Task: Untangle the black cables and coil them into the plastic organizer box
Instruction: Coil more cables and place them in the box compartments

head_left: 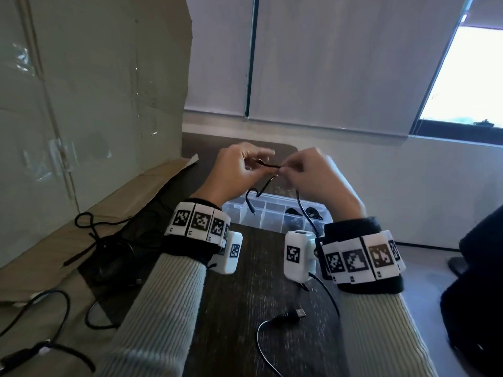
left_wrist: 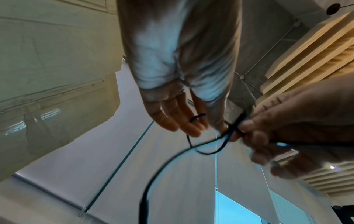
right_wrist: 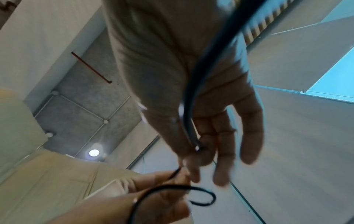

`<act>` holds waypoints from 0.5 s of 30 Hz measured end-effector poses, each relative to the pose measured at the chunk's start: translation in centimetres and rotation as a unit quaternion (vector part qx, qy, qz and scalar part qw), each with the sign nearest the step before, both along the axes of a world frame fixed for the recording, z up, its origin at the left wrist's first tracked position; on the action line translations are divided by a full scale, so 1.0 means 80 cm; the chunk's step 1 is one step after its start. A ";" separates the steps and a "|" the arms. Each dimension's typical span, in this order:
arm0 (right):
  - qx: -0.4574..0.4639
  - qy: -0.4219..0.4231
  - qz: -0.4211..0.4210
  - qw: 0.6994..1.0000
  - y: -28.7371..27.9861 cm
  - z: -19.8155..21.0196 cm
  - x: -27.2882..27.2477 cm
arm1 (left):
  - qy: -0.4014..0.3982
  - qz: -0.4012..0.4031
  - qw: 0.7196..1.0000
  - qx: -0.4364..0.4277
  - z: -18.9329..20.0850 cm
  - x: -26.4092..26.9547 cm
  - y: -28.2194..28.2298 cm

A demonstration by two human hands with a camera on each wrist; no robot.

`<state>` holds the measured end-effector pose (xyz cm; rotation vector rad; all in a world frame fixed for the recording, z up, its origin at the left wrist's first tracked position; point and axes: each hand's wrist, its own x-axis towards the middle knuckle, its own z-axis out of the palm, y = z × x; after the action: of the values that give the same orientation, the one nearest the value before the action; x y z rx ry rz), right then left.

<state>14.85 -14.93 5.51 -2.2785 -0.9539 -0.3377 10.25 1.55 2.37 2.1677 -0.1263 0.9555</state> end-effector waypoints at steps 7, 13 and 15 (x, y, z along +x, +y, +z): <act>0.306 0.048 0.022 0.950 -0.015 0.010 0.011 | 0.186 -0.122 0.971 -0.086 -0.007 0.000 -0.014; 0.430 0.080 -0.001 0.899 -0.041 0.015 0.025 | 0.137 -0.158 0.970 -0.124 -0.006 -0.008 0.005; 0.443 0.083 -0.015 0.892 -0.051 0.014 0.032 | 0.130 -0.179 0.961 -0.167 -0.002 -0.017 0.016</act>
<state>17.45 -18.98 6.59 -1.4455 -0.5071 -0.4637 8.87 2.83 2.22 1.8516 -0.2071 0.4447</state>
